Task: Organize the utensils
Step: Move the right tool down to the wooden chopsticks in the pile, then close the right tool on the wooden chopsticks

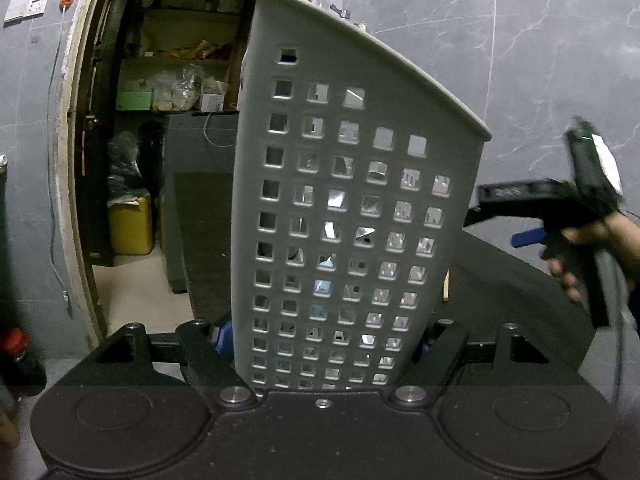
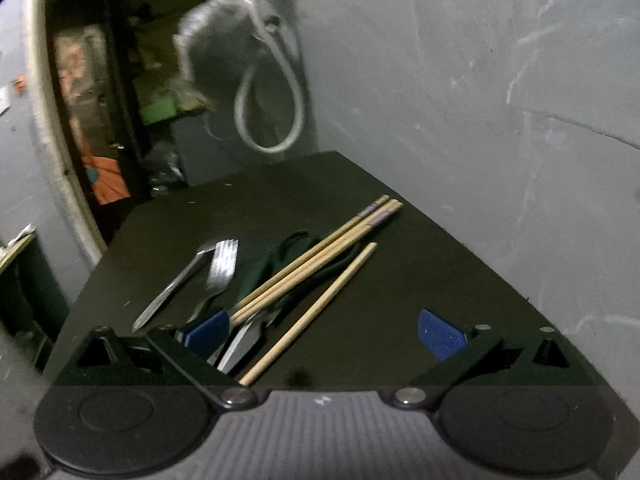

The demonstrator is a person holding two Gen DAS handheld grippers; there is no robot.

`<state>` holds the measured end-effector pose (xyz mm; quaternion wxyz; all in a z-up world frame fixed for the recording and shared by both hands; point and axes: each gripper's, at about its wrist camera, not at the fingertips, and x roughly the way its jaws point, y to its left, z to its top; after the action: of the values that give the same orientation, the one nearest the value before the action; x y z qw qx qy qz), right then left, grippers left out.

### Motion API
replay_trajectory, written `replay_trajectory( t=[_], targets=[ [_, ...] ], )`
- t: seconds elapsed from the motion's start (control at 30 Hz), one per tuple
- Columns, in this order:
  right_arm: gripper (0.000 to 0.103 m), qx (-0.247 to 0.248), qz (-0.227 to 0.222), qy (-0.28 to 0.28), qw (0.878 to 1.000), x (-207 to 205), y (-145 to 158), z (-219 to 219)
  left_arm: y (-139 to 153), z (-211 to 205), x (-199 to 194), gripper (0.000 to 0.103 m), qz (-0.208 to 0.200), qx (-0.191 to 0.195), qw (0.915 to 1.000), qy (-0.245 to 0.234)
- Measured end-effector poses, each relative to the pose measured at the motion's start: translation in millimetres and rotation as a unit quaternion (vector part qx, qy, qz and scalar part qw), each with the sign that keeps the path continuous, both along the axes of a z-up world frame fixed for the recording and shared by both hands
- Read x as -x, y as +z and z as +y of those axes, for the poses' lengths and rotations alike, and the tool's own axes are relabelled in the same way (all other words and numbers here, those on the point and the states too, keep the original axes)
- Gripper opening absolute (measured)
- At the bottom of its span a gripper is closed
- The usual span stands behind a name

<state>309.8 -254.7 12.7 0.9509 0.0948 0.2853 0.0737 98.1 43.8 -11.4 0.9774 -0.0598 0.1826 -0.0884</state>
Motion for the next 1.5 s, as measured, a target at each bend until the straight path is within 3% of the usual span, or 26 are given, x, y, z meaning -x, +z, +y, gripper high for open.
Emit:
replay_trajectory(
  t=[0.2,0.5,1.03,1.33,1.4,1.5],
  targets=[
    [0.103,0.007,0.073,-0.044,0.996,-71,0,-8,-2,1,-1,0.078,0.0,0.002,1.0,-0.003],
    [0.097,-0.06,0.165,-0.114,0.978,-138,-9,-30,-3,2,-2,0.079,0.002,0.005,1.0,-0.005],
    [0.07,-0.034,0.172,-0.152,0.973,-175,-11,-18,-4,3,-4,0.079,0.003,0.007,0.9999,-0.007],
    [0.064,-0.032,0.174,-0.164,0.97,-190,-12,-12,-6,4,-6,0.08,0.006,0.009,0.9999,-0.008],
    [0.06,-0.027,0.175,-0.166,0.97,-192,-13,-10,-5,4,-6,0.08,0.006,0.009,0.9999,-0.008],
    [0.046,-0.016,0.176,-0.167,0.97,-196,-13,-6,-6,4,-7,0.08,0.006,0.01,0.9999,-0.009]
  ],
)
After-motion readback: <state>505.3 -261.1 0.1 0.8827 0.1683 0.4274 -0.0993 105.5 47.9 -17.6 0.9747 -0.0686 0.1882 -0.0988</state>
